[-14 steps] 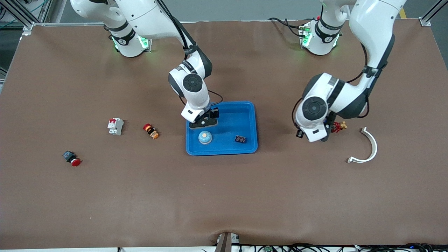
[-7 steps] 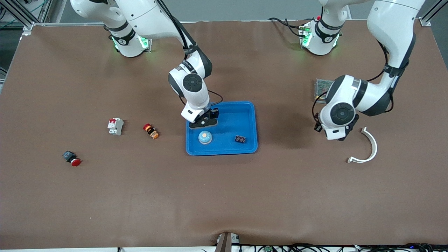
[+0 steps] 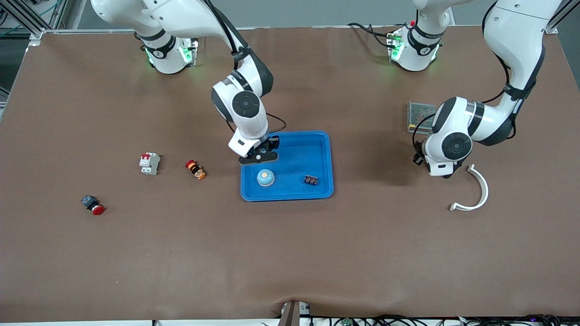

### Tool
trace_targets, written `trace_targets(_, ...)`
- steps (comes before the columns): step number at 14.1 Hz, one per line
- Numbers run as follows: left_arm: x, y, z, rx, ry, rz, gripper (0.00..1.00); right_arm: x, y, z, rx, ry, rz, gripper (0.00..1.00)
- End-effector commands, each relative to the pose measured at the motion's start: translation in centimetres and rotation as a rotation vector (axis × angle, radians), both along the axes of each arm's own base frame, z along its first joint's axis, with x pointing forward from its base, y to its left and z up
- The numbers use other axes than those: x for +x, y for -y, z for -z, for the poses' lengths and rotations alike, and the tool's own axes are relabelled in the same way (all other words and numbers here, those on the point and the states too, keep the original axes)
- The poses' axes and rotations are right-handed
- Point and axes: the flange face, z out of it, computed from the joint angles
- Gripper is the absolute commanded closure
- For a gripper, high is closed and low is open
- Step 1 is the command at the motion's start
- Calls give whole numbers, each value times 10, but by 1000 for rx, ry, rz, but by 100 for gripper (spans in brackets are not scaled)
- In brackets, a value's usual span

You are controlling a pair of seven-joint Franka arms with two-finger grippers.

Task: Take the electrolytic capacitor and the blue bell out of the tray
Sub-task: 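Set the capacitor by the red valve while the right gripper carries the bell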

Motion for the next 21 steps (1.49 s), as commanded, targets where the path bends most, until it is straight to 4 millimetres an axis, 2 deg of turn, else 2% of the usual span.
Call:
trace_targets(1,-6,-2,11,-18,11,24,100,26,49,-54,17,-35,-41,57)
trace_targets(3,-7,-3,16,-16,11,38,100,45,90,-79,26,-57,-114,57)
trace_targets(5,-6,-4,17,-12,13,46,82,68,146,-99,43,-74,-189,57)
trace_targets(7,-4,-4,15,-11,18,44,53,91,209,-113,68,-80,-289,57)
trace_targets(8,-3,-4,14,-11,22,45,33,100,237,-118,78,-86,-337,57)
trace_targets(9,-1,-4,12,-11,26,46,0,108,261,-122,88,-88,-379,57)
trace_targets(13,20,3,-13,8,59,42,0,125,362,-118,119,-71,-523,57)
trace_targets(17,44,30,-50,4,77,49,0,129,420,-115,123,-50,-613,57)
trace_targets(19,57,41,-67,-12,93,46,0,129,444,-108,124,-37,-656,57)
trace_targets(21,67,59,-84,-40,106,39,0,124,469,-89,127,-34,-686,57)
